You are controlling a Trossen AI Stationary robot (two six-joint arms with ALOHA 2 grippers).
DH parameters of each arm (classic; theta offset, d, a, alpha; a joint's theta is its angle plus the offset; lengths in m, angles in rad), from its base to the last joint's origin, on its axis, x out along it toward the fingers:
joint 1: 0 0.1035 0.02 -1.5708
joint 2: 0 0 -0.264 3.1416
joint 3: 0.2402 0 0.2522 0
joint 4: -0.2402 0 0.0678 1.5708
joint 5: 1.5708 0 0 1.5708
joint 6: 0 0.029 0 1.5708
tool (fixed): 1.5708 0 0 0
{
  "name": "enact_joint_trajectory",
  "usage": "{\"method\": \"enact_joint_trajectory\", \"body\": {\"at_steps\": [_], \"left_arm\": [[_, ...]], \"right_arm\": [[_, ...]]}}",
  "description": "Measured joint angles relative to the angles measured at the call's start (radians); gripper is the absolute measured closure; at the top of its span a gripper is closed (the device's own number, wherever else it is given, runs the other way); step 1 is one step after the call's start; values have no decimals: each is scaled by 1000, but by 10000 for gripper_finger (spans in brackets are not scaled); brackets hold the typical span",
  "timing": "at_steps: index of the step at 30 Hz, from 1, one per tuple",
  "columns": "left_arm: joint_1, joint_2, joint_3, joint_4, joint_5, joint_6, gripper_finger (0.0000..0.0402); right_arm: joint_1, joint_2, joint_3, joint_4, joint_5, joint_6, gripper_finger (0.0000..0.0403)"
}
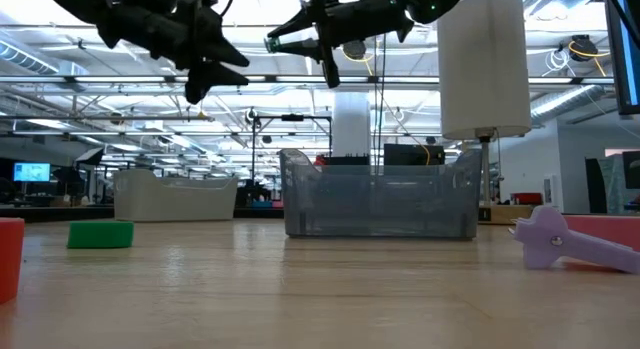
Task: Pick and place Stapler, Stapler remover, tape
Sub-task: Put the top green stapler into the gray bin
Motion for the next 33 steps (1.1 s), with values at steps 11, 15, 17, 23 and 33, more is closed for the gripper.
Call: {"method": "enact_joint_trajectory", "body": {"at_steps": [11,15,17,23,33], "left_arm": [[-23,19,0,127,66,-107,176],[-24,18,0,173,82,-122,158],[-22,18,0,183,80,-127,153],[-21,18,0,223,78,-137,151],[-44,18,0,225,87,-187,151]], "right_arm": [[2,0,0,-15,3,-17,330],[4,0,0,-14,3,-24,332],[9,0,0,-14,4,-21,330],[31,0,0,-14,24,-18,331],[58,11,-2,3,68,1,329]]}}
